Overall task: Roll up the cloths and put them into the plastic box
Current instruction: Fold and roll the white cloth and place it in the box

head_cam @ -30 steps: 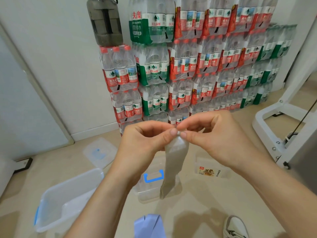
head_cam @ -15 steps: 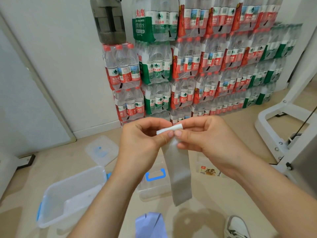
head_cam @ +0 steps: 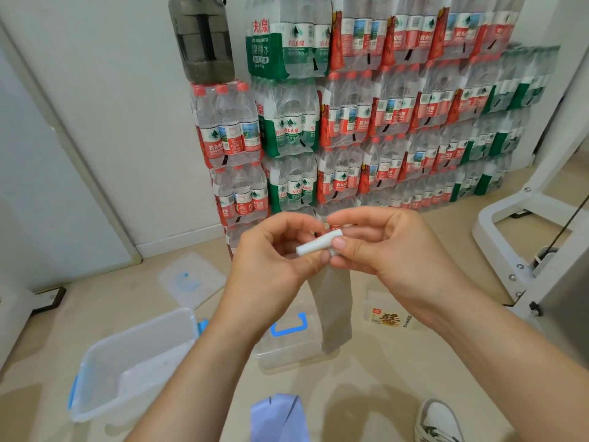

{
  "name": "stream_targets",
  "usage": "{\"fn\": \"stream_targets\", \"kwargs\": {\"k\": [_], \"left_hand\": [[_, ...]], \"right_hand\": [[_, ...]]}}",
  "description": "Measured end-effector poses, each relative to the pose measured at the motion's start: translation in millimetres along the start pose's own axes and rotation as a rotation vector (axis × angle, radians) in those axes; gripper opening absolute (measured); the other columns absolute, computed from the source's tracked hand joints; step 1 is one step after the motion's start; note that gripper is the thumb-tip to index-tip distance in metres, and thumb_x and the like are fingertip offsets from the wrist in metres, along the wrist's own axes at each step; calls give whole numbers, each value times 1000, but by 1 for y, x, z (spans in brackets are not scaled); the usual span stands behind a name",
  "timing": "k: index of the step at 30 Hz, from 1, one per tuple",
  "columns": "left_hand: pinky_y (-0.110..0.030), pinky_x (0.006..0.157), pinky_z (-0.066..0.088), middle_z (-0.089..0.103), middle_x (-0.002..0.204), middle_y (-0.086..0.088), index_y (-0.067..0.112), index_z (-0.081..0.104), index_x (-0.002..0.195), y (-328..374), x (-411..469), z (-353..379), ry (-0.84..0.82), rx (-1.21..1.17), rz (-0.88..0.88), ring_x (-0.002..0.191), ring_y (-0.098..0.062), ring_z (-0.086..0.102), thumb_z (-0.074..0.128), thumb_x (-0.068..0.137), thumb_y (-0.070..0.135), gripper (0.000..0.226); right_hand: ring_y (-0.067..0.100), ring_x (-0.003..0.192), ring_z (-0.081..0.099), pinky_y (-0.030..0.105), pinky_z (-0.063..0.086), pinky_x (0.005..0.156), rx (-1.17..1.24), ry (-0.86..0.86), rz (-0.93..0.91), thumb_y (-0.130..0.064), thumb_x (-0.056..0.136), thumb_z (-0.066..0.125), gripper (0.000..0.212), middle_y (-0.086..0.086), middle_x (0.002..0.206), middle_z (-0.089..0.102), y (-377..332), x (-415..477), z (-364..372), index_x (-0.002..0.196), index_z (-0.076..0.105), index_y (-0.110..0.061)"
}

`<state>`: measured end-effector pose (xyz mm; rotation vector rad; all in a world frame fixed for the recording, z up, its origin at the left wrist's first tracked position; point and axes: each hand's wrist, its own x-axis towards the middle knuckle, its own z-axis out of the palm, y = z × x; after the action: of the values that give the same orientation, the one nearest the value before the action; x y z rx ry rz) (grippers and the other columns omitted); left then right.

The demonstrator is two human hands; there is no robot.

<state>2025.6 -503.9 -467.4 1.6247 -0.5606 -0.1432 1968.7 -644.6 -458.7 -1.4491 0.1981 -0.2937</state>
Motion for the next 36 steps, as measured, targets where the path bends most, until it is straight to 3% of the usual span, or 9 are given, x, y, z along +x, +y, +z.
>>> {"fn": "stream_targets", "kwargs": {"k": [4, 7, 13, 18, 22, 26, 28, 33, 36], "left_hand": [[-22, 68, 54, 73, 83, 5, 24, 74, 94, 2, -1, 0, -33, -8, -56, 74, -9, 64, 77, 71, 24, 24], [-17, 59, 51, 76, 77, 4, 21, 76, 87, 3, 1, 1, 8, 7, -48, 67, -4, 67, 74, 77, 17, 12], [-15, 60, 51, 74, 69, 3, 16, 76, 78, 3, 1, -2, 96, -73, -46, 64, -5, 66, 78, 70, 2, 17], [-18, 61, 53, 73, 71, -2, 13, 75, 78, 4, -1, 0, 92, -101, -33, 66, -9, 66, 79, 68, -1, 17], [-23, 68, 54, 71, 77, -5, 17, 73, 77, 1, 1, 1, 57, -93, -41, 73, -15, 64, 79, 68, -1, 20], [-30, 75, 55, 71, 88, -10, 21, 74, 87, 1, 1, 1, -3, -144, -93, 79, -15, 64, 75, 67, 29, 22], [-31, 74, 57, 74, 82, -2, 22, 75, 87, 3, 0, 0, -8, -125, -120, 75, -11, 65, 67, 71, 38, 24], [-27, 66, 56, 76, 77, -4, 15, 77, 88, 4, 0, 0, 26, -96, -113, 65, -9, 64, 70, 80, 19, 11], [-28, 67, 59, 76, 82, -9, 8, 76, 92, 4, 1, -3, 51, -157, -98, 70, -16, 70, 71, 79, 11, 14]], "right_hand": [[23, 71, 73, 27, 60, 67, 5, 32, -30, 11, 79, 66, 20, 19, 85, 74, -2, 1, -4, 93, 67, -5], [21, 71, 72, 26, 59, 66, -47, 31, -44, 9, 79, 68, 16, 19, 83, 74, 0, 1, -2, 91, 66, -2], [17, 72, 70, 27, 59, 66, 38, -74, 68, 5, 75, 70, 28, 12, 82, 72, 1, 4, -6, 101, 65, -4], [19, 74, 70, 27, 59, 66, 45, -103, 51, -11, 64, 74, 24, 18, 85, 72, 0, 2, -7, 86, 69, -5], [18, 68, 69, 26, 59, 64, 32, -66, -1, 3, 74, 71, 11, 12, 74, 71, 0, 2, -6, 81, 70, -4], [17, 67, 69, 26, 59, 65, 12, -20, -48, 9, 74, 69, 14, 14, 76, 71, -1, 3, -8, 84, 69, -1], [16, 67, 69, 26, 59, 66, 22, -4, -65, 10, 72, 69, 16, 10, 73, 71, -2, 3, -10, 83, 69, -3], [21, 74, 68, 28, 59, 68, 24, -30, -80, 7, 71, 70, 18, 12, 78, 70, -1, 3, -11, 84, 70, -6], [18, 81, 68, 28, 58, 67, 91, -123, -2, -7, 71, 70, 27, 11, 89, 68, -1, 2, -11, 97, 69, -9]]}}
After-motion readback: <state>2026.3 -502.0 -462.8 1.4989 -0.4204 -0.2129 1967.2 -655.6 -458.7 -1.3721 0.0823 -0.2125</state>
